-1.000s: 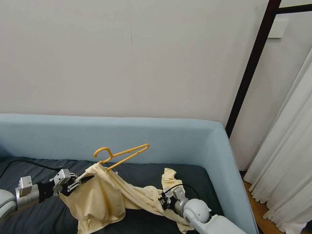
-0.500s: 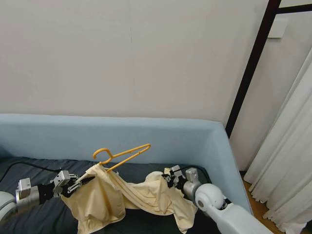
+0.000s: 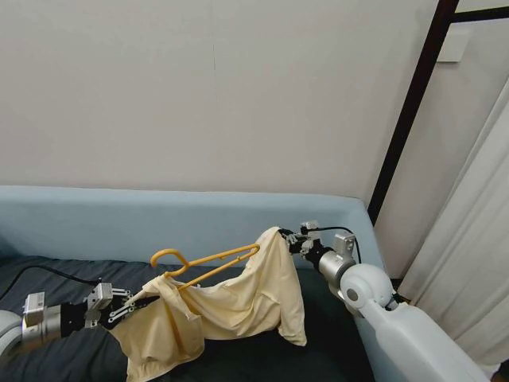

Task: Pick up the clothes from the sofa and hang them on the clothes hanger.

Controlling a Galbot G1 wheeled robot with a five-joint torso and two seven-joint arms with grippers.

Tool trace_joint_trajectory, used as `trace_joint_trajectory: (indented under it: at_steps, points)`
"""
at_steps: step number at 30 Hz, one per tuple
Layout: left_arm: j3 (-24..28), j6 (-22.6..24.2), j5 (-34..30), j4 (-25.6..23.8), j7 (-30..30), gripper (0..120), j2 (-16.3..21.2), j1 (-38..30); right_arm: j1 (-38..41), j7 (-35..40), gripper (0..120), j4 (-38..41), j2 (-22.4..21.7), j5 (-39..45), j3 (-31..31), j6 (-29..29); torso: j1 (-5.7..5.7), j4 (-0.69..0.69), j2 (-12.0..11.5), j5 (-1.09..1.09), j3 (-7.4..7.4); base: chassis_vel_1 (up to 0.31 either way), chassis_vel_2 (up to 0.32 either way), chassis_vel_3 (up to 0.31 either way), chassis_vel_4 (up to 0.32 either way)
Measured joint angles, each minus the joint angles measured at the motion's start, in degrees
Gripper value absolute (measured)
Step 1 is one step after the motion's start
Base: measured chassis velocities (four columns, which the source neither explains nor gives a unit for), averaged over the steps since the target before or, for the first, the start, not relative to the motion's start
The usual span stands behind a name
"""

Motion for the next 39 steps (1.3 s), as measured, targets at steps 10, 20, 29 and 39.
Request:
trace_joint_trajectory:
  at_steps: [10,20,29,39]
  points:
    - [0.55,0.19,1.74,0.62,-1.08,1,-0.79,-0.43,-1.59,-7.09,0,7.48,-3.25,3.09,0.94,7.92,0.0,0.0,0.0,-0.01,0.0,0.0,0.0,0.0,0.0]
    - [0.2,0.3,3.34,2.41,-1.87,1,-1.22,-0.67,-1.68,-10.77,0,10.7,-4.45,4.69,1.39,10.44,0.0,0.0,0.0,-0.01,0.0,0.0,0.0,0.0,0.0]
    - [1.29,1.22,5.95,0.91,-2.01,1,-4.17,-0.49,-1.07,-15.17,0,11.42,-4.32,4.95,-2.8,18.26,0.0,0.01,0.0,0.0,0.0,0.0,0.0,0.0,0.0]
    - [5.24,4.77,1.35,-1.85,-10.0,1,-9.02,-2.1,-2.65,-20.66,0,11.48,-4.17,2.15,-8.36,23.87,0.0,0.0,0.0,-0.01,0.0,0.0,0.0,0.0,0.0]
